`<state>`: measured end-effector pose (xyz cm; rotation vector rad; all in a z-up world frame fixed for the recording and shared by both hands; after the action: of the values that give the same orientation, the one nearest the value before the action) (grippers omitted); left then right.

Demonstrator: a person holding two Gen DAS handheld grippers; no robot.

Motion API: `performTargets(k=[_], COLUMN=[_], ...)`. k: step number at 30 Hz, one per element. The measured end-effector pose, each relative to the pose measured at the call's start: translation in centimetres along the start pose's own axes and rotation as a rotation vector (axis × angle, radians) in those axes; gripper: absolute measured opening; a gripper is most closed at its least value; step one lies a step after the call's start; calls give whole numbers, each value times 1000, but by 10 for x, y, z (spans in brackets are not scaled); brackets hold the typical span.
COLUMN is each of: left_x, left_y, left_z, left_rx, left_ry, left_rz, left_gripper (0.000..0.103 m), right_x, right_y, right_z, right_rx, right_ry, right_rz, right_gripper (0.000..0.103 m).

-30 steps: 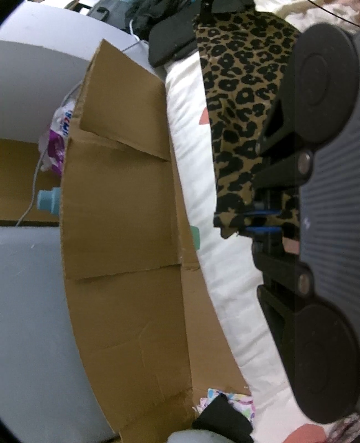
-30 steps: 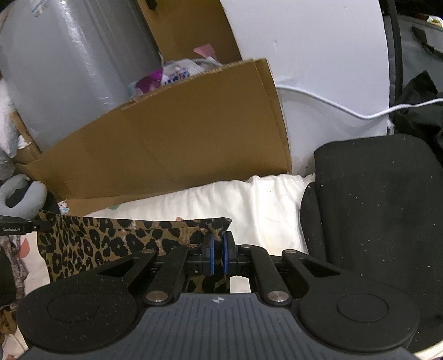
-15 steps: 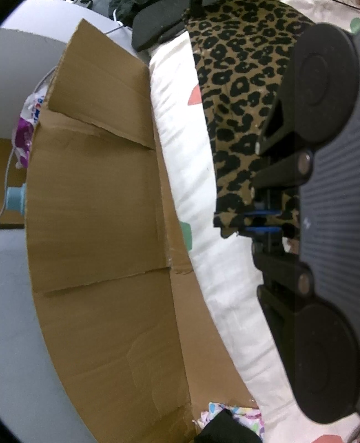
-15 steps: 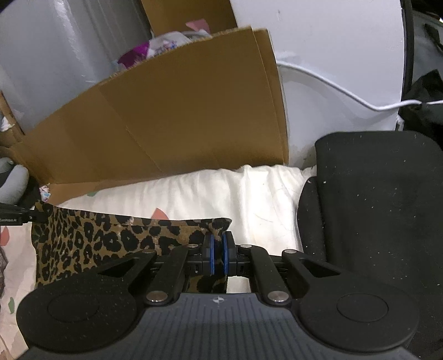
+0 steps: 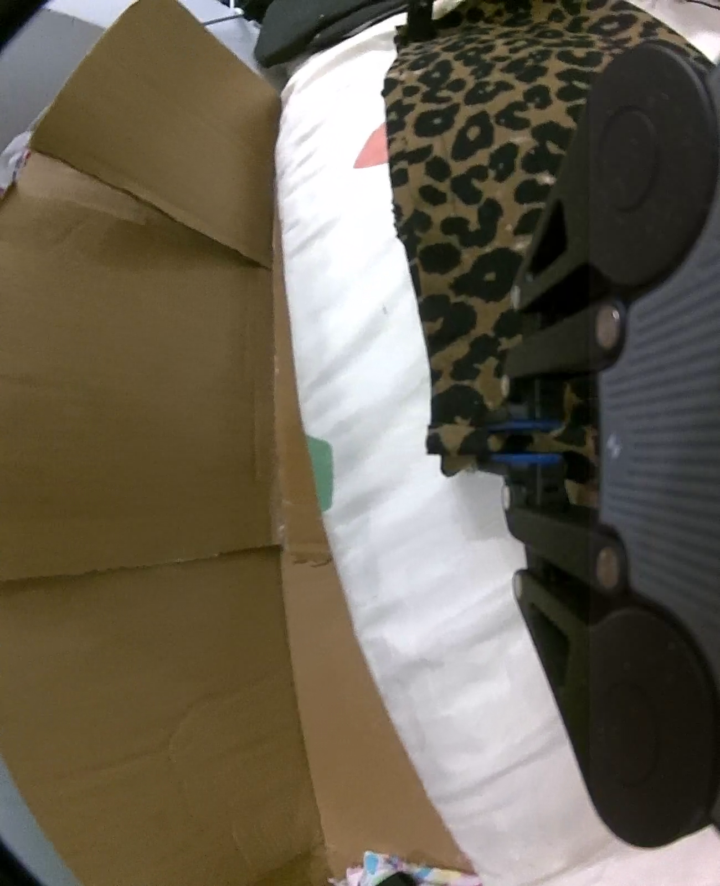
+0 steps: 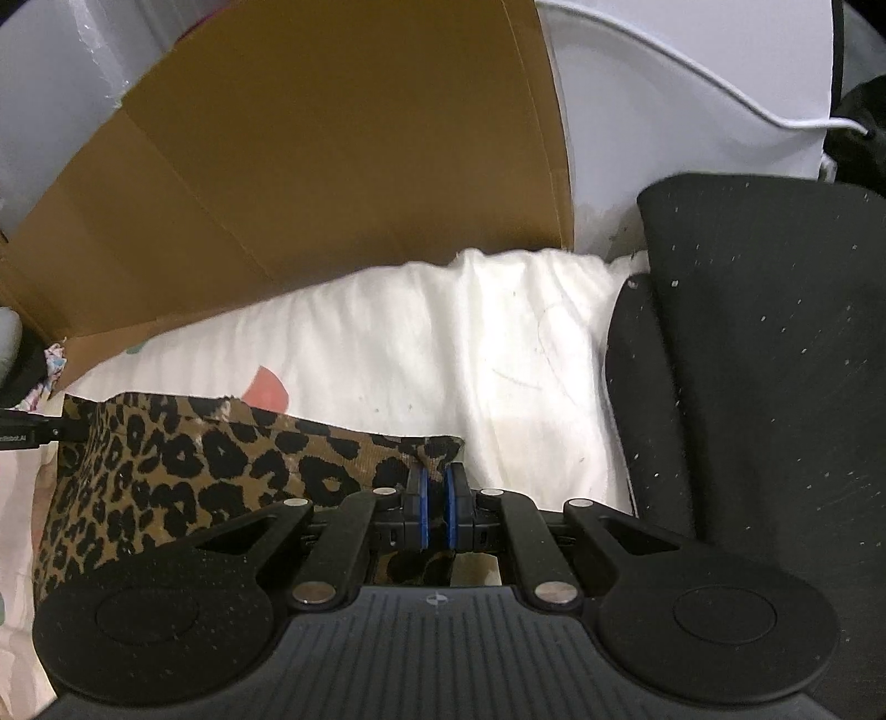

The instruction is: Fold clothes

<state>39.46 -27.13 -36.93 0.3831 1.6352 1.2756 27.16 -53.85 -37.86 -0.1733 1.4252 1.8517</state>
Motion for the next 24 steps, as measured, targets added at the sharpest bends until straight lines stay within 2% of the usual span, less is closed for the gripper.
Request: performTargets(k=[2,4,6,7,8,10,12,16,21,24], left_x=[2,3,3,3,4,4,1,-10,-19,-19], left_y=[-6,-10,-4,-1,3,12,25,48,59,56], left_z=[-2,-1,-4,-5,-6,-6,-9,-20,-48,-67], left_rx=[3,-14,-100,-119,-137,-162,-190,-139,-68,-24], left_ry=[0,5,-38,-49,-59,-68,-97,-96,-100,-99], left_rz=[15,24,9,3,-2,-13,-43,-99,-150,-141], left_gripper=[10,17,30,30,29,26,24,24,21,21], right_x=[1,1,-1,-2,-3,-4,-5,-4,-1,1], right_y=[-4,-7,-5,-3,1,8,19,32,40,37], right_z=[-1,-3,-6,-7,-7,-6,-5,4,33,52], right_rx=[2,14,11,12,21,35,11,-73,-112,-162], right_ry=[-2,-13,-41,-48,-41,-28,-28,-12,71,112], right_rz=[11,12,9,4,-8,-34,-68,-84,-110,-85], right_gripper=[6,11,14,17,27,28,28,28,28,28])
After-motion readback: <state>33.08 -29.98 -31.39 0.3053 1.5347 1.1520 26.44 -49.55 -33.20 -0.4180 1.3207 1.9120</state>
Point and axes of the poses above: each gripper's, at about its wrist camera, not at the fingertips, and y roughly against the way its jaws point, z to its left, x to its underside, the point moved 2 cm from there along -y, roughly the way its jaws point, and after that the axes turned 9 degrees about -y, right-handed, at the moved point
